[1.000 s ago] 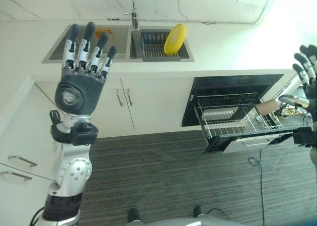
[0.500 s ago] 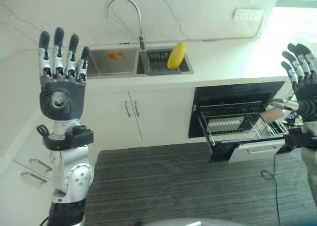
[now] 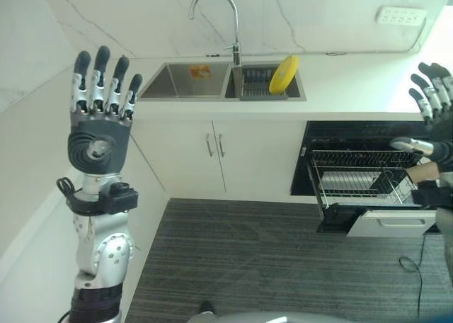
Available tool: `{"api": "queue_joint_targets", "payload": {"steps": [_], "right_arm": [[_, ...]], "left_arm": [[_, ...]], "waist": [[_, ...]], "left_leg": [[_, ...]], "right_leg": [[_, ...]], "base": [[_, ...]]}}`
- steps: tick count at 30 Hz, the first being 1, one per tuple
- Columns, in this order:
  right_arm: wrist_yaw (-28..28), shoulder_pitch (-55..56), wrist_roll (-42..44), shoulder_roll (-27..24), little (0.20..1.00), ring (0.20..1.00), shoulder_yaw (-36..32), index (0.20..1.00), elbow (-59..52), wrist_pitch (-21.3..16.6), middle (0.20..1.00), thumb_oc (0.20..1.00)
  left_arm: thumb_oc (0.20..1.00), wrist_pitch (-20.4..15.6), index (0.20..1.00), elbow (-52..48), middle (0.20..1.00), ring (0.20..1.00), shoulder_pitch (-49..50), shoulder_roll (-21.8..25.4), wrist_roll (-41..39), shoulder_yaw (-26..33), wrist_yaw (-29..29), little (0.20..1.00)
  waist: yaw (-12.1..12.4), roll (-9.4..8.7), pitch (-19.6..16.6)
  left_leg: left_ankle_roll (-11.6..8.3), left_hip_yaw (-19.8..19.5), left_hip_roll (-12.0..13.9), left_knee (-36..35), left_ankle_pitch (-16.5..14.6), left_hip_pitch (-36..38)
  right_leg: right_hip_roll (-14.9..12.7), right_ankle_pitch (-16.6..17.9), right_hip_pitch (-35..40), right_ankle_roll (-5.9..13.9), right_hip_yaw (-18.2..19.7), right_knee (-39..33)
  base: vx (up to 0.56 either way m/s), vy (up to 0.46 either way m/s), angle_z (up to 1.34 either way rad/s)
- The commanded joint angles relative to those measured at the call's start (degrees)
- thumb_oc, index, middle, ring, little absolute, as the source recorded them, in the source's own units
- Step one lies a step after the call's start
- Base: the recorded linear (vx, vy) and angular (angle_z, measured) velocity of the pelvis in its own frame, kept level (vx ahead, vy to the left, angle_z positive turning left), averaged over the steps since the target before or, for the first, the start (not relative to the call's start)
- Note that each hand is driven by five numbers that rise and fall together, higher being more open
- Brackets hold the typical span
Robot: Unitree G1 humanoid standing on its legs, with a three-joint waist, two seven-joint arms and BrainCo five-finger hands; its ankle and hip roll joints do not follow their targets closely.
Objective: Place the dishes in the dishwasher.
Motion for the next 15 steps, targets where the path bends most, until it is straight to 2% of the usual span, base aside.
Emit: {"api": "queue_joint_targets", "payload": {"steps": [1,2,3,4,6,7,8,9,11,13,15], "right_arm": [[-3.00,-4.94,-1.54,-3.49,1.000,1.000,-0.25,1.000,-2.95,-2.36,1.000,1.000],[-3.20,-4.52,-0.33,-2.91,1.000,1.000,-0.74,1.000,-3.45,-2.38,1.000,1.000],[-2.88,-3.54,0.29,-1.19,1.000,1.000,-0.98,1.000,-4.66,-2.24,1.000,1.000],[-2.16,-2.12,-1.07,0.48,1.000,1.000,-0.17,1.000,-5.39,-2.39,1.000,1.000],[-1.37,-1.69,-1.45,1.46,1.000,1.000,0.39,1.000,-5.68,-2.09,1.000,1.000],[-1.20,-1.60,-0.21,1.10,1.000,1.000,0.98,1.000,-5.52,-2.13,1.000,1.000],[-1.26,-1.58,-0.26,1.04,1.000,1.000,0.95,1.000,-5.46,-2.13,1.000,1.000],[-1.12,-2.03,-0.13,0.79,1.000,1.000,1.20,1.000,-5.04,-2.14,1.000,1.000],[-1.39,-2.47,-0.05,0.41,1.000,1.000,1.62,1.000,-4.74,-2.42,1.000,1.000],[-2.05,-2.02,0.97,-0.11,1.000,1.000,1.50,1.000,-4.72,-2.67,1.000,1.000],[-2.93,-1.86,0.72,-0.01,1.000,1.000,1.82,1.000,-5.10,-2.18,1.000,1.000]], "left_arm": [[1.000,0.05,1.000,-4.35,1.000,1.000,-1.05,2.69,-1.32,2.95,0.68,1.000],[1.000,1.80,1.000,-4.65,1.000,1.000,-1.71,2.81,-1.51,3.11,0.48,1.000],[1.000,3.67,1.000,-5.05,1.000,1.000,-2.05,2.94,-0.14,2.98,0.81,1.000],[1.000,4.57,1.000,-5.09,1.000,1.000,-2.02,3.62,0.24,2.68,0.92,1.000],[1.000,4.46,1.000,-5.02,1.000,1.000,-1.46,3.74,0.89,2.89,1.04,1.000],[1.000,3.19,1.000,-4.15,1.000,1.000,-1.35,5.19,0.95,2.58,2.12,1.000],[1.000,3.01,1.000,-3.99,1.000,1.000,-1.45,5.37,0.89,2.49,2.20,1.000],[1.000,2.45,1.000,-3.68,1.000,1.000,-1.98,5.80,2.01,1.90,3.52,1.000],[1.000,1.52,1.000,-3.64,1.000,1.000,-2.18,5.88,4.11,1.34,4.74,1.000],[1.000,1.60,1.000,-4.41,1.000,1.000,-1.46,5.58,5.38,1.63,4.87,1.000],[1.000,1.80,1.000,-4.84,1.000,1.000,-0.71,5.02,5.35,1.58,4.12,1.000]], "waist": [[1.27,1.34,0.66],[1.11,1.11,0.60],[1.26,0.57,0.57],[1.35,0.60,1.12],[1.75,0.63,1.32],[1.61,0.37,1.40],[1.58,0.33,1.38],[1.49,-0.03,1.12],[1.74,-0.53,1.01],[2.07,-0.89,0.89],[1.92,-0.83,0.40]], "left_leg": [[-0.65,0.01,1.17,-8.17,1.77,7.22],[0.00,0.49,-0.37,-8.17,1.36,7.24],[1.59,0.18,-2.96,-8.17,0.19,7.31],[3.45,-0.33,-4.75,-8.17,-0.37,7.85],[3.97,0.13,-4.85,-8.17,-0.48,8.17],[4.36,1.18,-5.03,-8.17,-0.79,8.35],[4.40,1.17,-5.08,-8.17,-0.84,8.32],[4.40,1.61,-5.45,-8.17,-0.80,8.25],[4.10,2.40,-5.54,-8.17,-0.97,8.45],[4.40,3.28,-5.80,-8.17,-1.17,8.53],[4.49,3.64,-5.81,-8.17,-1.26,8.95]], "right_leg": [[2.47,4.13,-0.93,-1.52,0.60,0.90],[0.82,5.17,-1.36,-1.07,-0.08,2.33],[-1.21,7.26,-2.65,-0.99,-0.57,5.87],[-1.47,8.34,-5.34,-1.54,-0.66,12.39],[-0.83,7.72,-6.28,-1.93,-1.86,14.38],[5.73,2.46,-5.44,-2.89,-1.65,11.19],[6.35,2.31,-5.32,-2.98,-1.50,10.62],[8.87,1.02,-4.24,-3.87,-1.71,6.68],[9.89,2.01,-2.70,-4.35,-3.05,1.99],[10.05,2.62,-1.43,-4.54,-3.21,0.28],[10.92,2.50,-1.48,-4.87,-1.50,-0.07]], "base": [[0.05,0.495,0.27],[0.08,0.653,0.05],[0.13,0.757,-0.12],[0.12,0.637,-0.19],[0.08,0.312,-0.29],[0.06,0.153,-0.48],[0.10,0.111,-0.63],[0.06,-0.004,-0.40],[0.06,-0.074,-0.28],[0.06,-0.152,-0.29],[0.11,-0.188,-0.18]]}}
